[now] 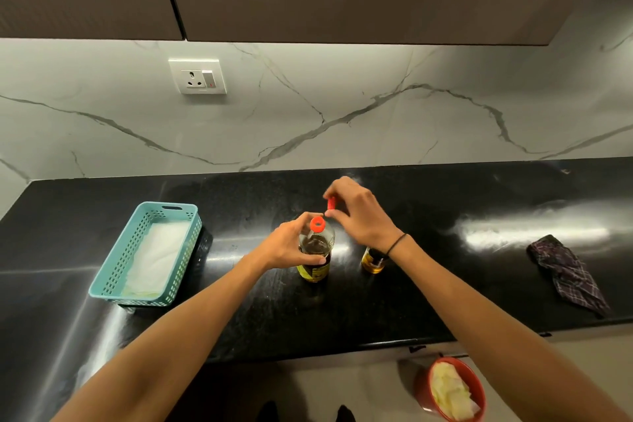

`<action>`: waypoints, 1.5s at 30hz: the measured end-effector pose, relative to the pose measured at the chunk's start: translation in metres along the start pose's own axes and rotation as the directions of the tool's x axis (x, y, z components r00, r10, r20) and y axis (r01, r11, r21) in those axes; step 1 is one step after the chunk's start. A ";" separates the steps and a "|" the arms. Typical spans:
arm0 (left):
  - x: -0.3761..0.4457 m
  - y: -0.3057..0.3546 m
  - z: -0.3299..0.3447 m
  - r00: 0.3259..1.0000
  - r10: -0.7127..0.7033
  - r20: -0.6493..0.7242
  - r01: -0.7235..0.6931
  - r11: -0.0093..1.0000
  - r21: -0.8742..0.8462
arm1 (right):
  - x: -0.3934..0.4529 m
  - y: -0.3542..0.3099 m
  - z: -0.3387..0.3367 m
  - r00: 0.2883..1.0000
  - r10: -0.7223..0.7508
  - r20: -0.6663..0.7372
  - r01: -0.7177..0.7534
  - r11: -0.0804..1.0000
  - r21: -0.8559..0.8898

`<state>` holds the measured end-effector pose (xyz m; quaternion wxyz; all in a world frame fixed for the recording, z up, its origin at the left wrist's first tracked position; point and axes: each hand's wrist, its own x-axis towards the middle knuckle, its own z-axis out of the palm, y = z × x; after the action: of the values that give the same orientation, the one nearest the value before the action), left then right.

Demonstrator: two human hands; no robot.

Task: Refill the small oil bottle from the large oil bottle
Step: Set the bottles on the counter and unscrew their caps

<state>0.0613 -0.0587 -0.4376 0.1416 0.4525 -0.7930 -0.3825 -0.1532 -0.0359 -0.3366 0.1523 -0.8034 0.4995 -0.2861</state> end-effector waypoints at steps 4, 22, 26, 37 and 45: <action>-0.011 -0.013 0.005 1.000 -0.007 -0.025 0.007 1.000 -0.020 | -0.044 0.021 0.025 0.954 0.233 -0.189 -0.195 0.960 0.199; -0.052 -0.067 0.062 0.934 -0.357 -0.023 0.358 0.931 0.068 | -0.164 0.058 0.185 0.848 0.525 0.074 -0.522 0.851 -0.056; -0.059 -0.074 0.071 0.910 -0.415 0.020 0.407 0.901 0.151 | -0.164 0.059 0.190 0.844 0.531 0.076 -0.526 0.846 -0.086; -0.032 -0.018 0.101 0.850 -0.231 0.473 0.182 0.972 0.148 | -0.164 0.073 0.152 0.882 0.444 -0.159 -0.461 0.883 -0.091; 0.011 0.029 0.142 0.900 -0.201 0.386 0.210 0.977 0.020 | -0.146 0.106 0.090 0.631 0.722 -0.284 -0.721 0.681 0.130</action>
<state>-0.0436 0.0093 -0.5126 -0.0536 0.4478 -0.7488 -0.4857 -0.2231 0.0424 -0.5084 0.1745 -0.4803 0.7955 -0.3257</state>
